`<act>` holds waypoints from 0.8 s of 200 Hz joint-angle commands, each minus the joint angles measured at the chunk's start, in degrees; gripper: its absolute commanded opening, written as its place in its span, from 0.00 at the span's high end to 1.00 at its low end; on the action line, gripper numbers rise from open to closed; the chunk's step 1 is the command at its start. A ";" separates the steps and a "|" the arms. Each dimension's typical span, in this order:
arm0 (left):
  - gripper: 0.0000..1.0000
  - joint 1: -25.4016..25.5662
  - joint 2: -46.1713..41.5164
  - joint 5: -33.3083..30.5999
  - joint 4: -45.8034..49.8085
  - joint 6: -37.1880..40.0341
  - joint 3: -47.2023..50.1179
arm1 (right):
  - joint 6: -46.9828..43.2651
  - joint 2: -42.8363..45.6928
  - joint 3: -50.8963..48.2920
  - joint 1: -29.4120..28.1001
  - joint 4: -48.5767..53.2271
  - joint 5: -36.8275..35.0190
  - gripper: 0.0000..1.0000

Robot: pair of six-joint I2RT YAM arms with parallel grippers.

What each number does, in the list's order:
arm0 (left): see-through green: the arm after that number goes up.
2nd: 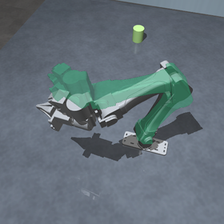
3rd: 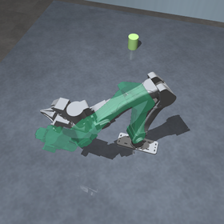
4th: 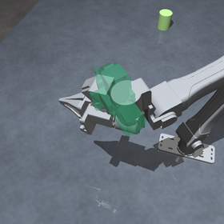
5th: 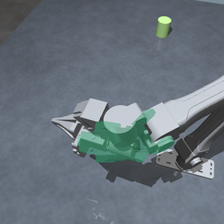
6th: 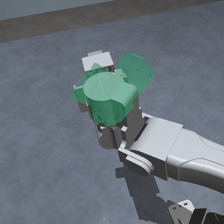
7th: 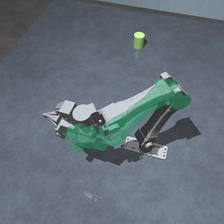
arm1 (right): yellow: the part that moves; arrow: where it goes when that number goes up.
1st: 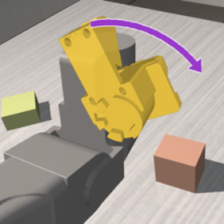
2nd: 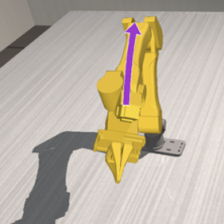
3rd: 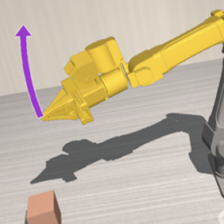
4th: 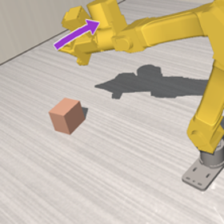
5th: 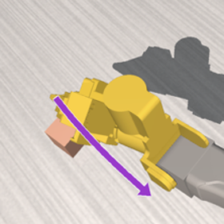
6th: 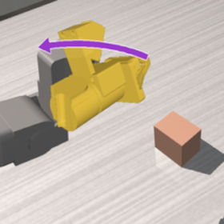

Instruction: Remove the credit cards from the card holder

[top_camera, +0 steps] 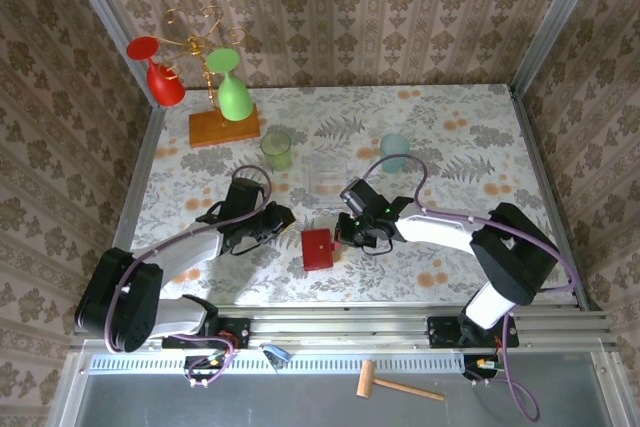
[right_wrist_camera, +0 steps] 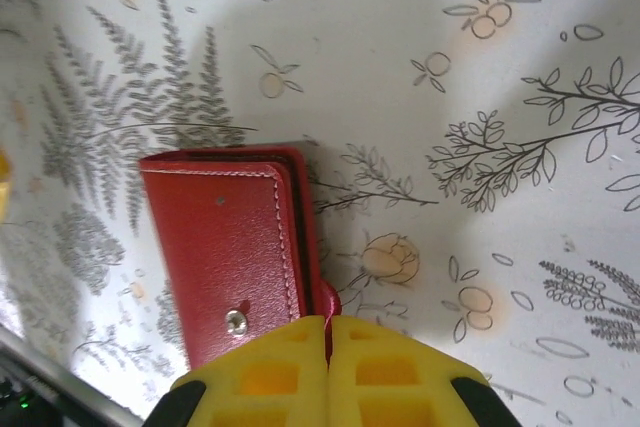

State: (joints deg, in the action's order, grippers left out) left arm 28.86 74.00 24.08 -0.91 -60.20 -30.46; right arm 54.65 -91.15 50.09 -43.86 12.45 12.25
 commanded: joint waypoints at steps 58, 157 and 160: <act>0.80 0.89 1.33 0.71 -1.12 0.88 -3.73 | -0.66 7.14 3.81 0.31 7.44 -0.22 1.00; 0.80 1.10 1.50 0.89 -1.44 0.79 -4.08 | -1.36 8.45 6.67 -0.27 8.60 1.68 1.00; 0.80 1.11 1.50 0.85 -1.48 0.79 -4.08 | -1.24 8.46 6.62 -0.38 8.41 1.71 1.00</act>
State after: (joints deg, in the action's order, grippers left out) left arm 29.61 75.16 24.27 -2.17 -60.18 -32.93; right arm 53.76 -84.05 54.72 -43.88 19.75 12.62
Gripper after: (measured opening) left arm 0.200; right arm 0.041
